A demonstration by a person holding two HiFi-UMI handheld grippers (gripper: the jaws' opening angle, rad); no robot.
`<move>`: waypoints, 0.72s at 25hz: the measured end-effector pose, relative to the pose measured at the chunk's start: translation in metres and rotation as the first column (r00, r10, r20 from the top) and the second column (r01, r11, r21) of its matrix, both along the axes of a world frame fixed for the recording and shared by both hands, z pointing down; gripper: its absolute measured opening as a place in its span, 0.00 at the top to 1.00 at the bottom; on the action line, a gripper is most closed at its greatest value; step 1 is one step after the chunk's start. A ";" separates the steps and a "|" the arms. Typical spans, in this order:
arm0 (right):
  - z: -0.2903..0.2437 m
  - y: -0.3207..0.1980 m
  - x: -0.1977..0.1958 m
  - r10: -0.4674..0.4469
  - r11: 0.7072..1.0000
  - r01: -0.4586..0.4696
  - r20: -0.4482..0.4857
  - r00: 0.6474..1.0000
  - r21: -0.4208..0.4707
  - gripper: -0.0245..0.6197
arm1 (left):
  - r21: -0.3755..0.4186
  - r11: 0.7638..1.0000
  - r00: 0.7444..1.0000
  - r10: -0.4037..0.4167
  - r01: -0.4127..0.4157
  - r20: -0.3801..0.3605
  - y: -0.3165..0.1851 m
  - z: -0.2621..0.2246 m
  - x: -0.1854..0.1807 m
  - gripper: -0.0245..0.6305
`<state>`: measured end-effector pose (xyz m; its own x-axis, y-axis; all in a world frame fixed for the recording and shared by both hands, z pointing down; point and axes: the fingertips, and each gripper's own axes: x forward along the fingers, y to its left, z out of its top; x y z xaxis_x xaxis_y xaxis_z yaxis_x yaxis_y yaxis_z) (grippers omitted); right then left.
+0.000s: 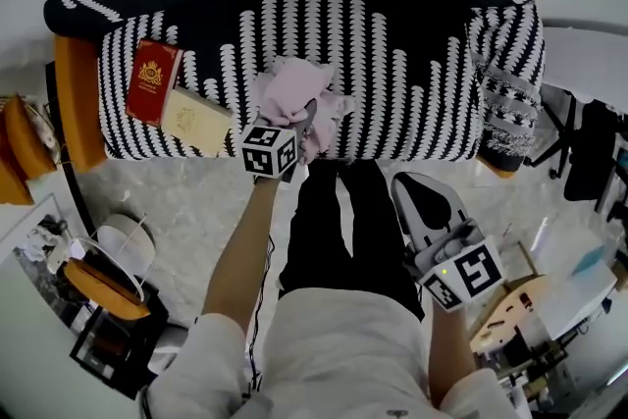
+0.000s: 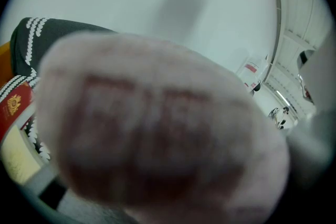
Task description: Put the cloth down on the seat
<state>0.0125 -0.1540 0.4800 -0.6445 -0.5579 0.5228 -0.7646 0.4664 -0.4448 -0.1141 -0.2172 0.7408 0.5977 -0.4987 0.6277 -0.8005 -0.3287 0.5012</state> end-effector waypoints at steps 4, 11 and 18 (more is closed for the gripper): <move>0.007 0.003 -0.004 0.000 1.000 0.000 0.008 1.000 -0.020 0.95 | -0.051 0.998 0.999 0.028 -0.027 0.028 0.011 0.027 0.002 0.66; 0.016 0.004 -0.010 -0.002 0.999 0.002 0.012 1.000 -0.043 0.95 | -0.140 0.990 0.998 0.024 -0.016 0.055 0.016 0.075 -0.003 0.66; 0.026 0.010 -0.018 0.010 0.997 -0.008 0.018 1.000 -0.075 0.95 | -0.247 0.968 0.995 0.058 -0.035 0.086 0.034 0.119 -0.006 0.65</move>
<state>-0.0054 -0.1438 0.5057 -0.6494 -0.5236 0.5514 -0.7600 0.4246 -0.4920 -0.1206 -0.1832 0.8599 0.5506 -0.2955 0.7807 -0.8336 -0.2430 0.4960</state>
